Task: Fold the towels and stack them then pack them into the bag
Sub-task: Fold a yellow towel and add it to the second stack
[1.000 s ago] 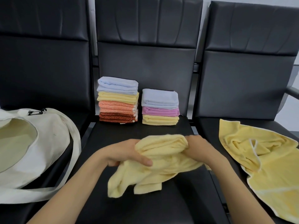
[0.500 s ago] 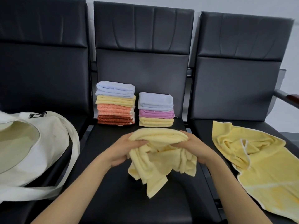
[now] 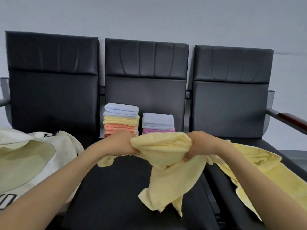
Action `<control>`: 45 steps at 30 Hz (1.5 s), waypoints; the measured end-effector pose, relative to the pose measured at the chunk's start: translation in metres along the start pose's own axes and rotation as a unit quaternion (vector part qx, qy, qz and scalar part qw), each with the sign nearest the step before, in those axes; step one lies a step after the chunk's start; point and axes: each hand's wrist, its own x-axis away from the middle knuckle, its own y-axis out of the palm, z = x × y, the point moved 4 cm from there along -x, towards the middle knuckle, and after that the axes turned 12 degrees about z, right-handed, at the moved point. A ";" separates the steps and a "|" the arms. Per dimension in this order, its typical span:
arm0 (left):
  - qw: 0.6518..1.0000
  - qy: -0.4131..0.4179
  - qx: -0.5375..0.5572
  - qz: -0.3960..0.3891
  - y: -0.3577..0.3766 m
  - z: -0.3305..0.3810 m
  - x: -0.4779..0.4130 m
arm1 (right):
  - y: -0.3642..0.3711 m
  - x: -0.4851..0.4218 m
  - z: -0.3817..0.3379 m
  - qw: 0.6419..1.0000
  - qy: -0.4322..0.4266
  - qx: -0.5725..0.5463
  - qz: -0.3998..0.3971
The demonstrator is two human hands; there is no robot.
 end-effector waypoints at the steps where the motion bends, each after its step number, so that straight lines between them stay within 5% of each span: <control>1: 0.999 0.009 0.033 0.001 -0.007 0.003 0.000 | -0.007 0.001 -0.003 0.999 0.002 0.038 0.004; 6: 0.943 -0.033 0.331 -0.029 -0.028 0.022 0.012 | -0.033 0.000 -0.014 0.992 -0.013 0.122 0.015; 9: 0.910 -0.062 0.408 -0.028 -0.030 0.029 0.014 | -0.045 -0.006 -0.012 0.999 -0.032 0.044 -0.006; 15: 0.936 -0.051 0.338 -0.086 -0.038 0.023 0.011 | -0.047 -0.007 0.000 0.959 -0.010 -0.269 -0.089; 18: 0.954 -0.066 0.268 -0.119 -0.039 0.008 0.002 | -0.039 -0.016 0.010 0.960 0.020 -0.249 -0.124; 20: 0.980 -0.045 0.157 -0.113 -0.035 -0.003 -0.010 | -0.030 -0.025 0.015 0.984 0.037 -0.118 -0.129; 24: 0.995 -0.026 -0.091 0.028 -0.027 -0.019 -0.051 | -0.014 -0.066 0.013 0.980 0.047 0.191 0.038; 27: 0.971 -0.025 -0.147 0.186 -0.043 -0.024 -0.070 | -0.028 -0.083 0.000 0.948 0.035 0.214 0.233; 34: 0.918 0.112 -0.134 0.355 -0.060 -0.026 -0.063 | -0.043 -0.080 -0.012 0.905 -0.021 0.259 0.336; 39: 0.948 0.119 -0.074 0.285 -0.030 -0.039 -0.036 | -0.018 -0.064 -0.007 0.912 -0.067 0.299 0.273; 42: 0.990 0.043 0.058 0.121 0.005 -0.054 -0.012 | 0.010 -0.053 0.001 0.943 -0.087 0.265 0.183; 45: 0.996 -0.069 0.031 -0.040 0.046 -0.082 0.015 | 0.049 -0.038 0.012 0.991 -0.063 0.114 -0.001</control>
